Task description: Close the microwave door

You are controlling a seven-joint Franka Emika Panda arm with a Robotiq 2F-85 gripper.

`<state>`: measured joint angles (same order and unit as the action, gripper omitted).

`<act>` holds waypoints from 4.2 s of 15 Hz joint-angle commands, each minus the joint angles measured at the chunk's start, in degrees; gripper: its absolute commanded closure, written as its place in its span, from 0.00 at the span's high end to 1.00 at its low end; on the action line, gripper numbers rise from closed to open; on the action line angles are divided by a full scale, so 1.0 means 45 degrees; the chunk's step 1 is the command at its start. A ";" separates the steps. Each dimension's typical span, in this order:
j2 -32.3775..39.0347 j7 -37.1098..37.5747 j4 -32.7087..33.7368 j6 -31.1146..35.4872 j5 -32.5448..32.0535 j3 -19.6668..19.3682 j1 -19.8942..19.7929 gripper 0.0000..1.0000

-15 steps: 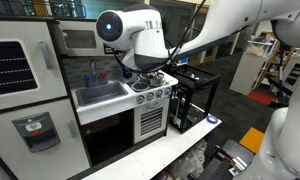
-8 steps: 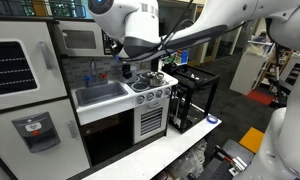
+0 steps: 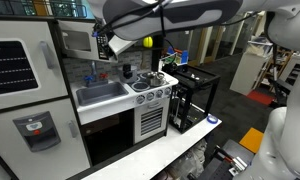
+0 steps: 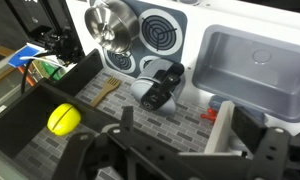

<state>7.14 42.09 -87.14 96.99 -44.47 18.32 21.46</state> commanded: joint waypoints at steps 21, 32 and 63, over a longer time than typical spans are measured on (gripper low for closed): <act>0.0639 0.3300 -0.0457 -0.1037 -0.4287 -0.0434 0.0617 1.00; 0.0702 0.1321 0.0784 -0.0706 0.1358 -0.0571 -0.0334 1.00; 0.2362 0.3088 0.0828 0.5654 -0.6887 -0.1792 0.0422 1.00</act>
<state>18.79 53.97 -82.53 119.63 -72.25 10.49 24.58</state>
